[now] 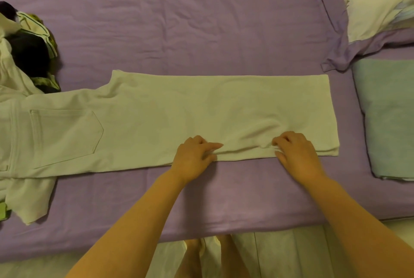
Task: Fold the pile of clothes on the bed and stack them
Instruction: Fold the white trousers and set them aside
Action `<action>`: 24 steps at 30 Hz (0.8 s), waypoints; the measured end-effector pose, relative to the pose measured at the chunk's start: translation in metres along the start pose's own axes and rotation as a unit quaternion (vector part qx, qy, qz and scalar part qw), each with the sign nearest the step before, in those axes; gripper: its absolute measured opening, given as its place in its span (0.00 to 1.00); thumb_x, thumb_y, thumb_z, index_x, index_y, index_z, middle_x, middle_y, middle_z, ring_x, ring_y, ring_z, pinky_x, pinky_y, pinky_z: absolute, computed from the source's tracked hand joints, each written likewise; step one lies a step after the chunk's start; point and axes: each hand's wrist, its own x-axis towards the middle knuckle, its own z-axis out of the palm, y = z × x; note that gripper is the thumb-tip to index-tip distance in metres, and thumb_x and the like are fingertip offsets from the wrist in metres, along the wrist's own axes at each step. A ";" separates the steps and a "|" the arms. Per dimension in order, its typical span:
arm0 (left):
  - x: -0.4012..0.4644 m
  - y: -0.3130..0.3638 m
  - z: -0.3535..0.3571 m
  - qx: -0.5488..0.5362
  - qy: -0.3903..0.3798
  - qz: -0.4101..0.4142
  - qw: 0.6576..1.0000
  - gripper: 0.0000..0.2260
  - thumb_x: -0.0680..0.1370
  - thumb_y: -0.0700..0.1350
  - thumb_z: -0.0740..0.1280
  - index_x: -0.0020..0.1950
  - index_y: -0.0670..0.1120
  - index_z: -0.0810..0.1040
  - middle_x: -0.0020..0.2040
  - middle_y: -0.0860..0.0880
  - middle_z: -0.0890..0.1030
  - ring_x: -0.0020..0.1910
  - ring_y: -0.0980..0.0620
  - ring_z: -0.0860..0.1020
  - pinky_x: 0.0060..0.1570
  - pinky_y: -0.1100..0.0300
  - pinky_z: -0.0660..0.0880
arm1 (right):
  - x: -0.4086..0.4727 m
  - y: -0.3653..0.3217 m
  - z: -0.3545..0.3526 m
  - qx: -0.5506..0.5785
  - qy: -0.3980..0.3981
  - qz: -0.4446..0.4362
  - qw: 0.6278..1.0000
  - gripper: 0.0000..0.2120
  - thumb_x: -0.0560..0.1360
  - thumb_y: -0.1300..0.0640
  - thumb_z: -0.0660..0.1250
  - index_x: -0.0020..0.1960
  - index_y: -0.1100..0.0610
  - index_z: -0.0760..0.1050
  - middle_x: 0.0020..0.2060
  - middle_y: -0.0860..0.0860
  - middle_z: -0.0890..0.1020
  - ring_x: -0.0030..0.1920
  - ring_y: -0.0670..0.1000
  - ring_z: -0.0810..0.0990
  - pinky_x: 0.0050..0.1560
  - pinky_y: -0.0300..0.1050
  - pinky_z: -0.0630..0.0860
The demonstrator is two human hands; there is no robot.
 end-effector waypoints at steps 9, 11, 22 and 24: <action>0.028 0.030 0.013 -0.007 -0.108 0.051 0.993 0.16 0.82 0.50 0.58 0.69 0.57 0.72 0.55 0.49 0.73 0.55 0.49 0.73 0.56 0.57 0.69 | 0.003 0.034 -0.011 0.067 -0.065 0.027 0.995 0.12 0.77 0.62 0.62 0.57 0.57 0.80 0.54 0.55 0.81 0.54 0.56 0.76 0.52 0.46 0.69; 0.033 0.037 0.016 0.019 -0.140 0.014 0.990 0.16 0.82 0.55 0.55 0.68 0.58 0.72 0.59 0.51 0.75 0.58 0.50 0.73 0.58 0.56 0.69 | -0.001 0.042 -0.009 0.094 -0.079 0.066 0.990 0.14 0.78 0.62 0.59 0.59 0.56 0.79 0.57 0.54 0.79 0.57 0.55 0.74 0.54 0.44 0.68; 0.000 0.026 -0.006 -0.113 0.038 -0.274 0.954 0.11 0.81 0.44 0.58 0.60 0.39 0.71 0.54 0.39 0.77 0.50 0.39 0.77 0.48 0.48 0.75 | 0.001 0.010 -0.029 -0.157 -0.116 0.163 0.967 0.17 0.78 0.59 0.55 0.65 0.50 0.71 0.61 0.50 0.74 0.62 0.53 0.69 0.56 0.46 0.64; -0.021 0.008 -0.016 -0.171 0.106 -0.315 0.928 0.15 0.80 0.43 0.60 0.66 0.39 0.67 0.56 0.38 0.75 0.51 0.38 0.76 0.48 0.47 0.76 | 0.004 -0.025 -0.019 -0.076 -0.124 0.098 0.984 0.24 0.80 0.57 0.54 0.75 0.49 0.58 0.75 0.52 0.60 0.73 0.54 0.59 0.66 0.48 0.61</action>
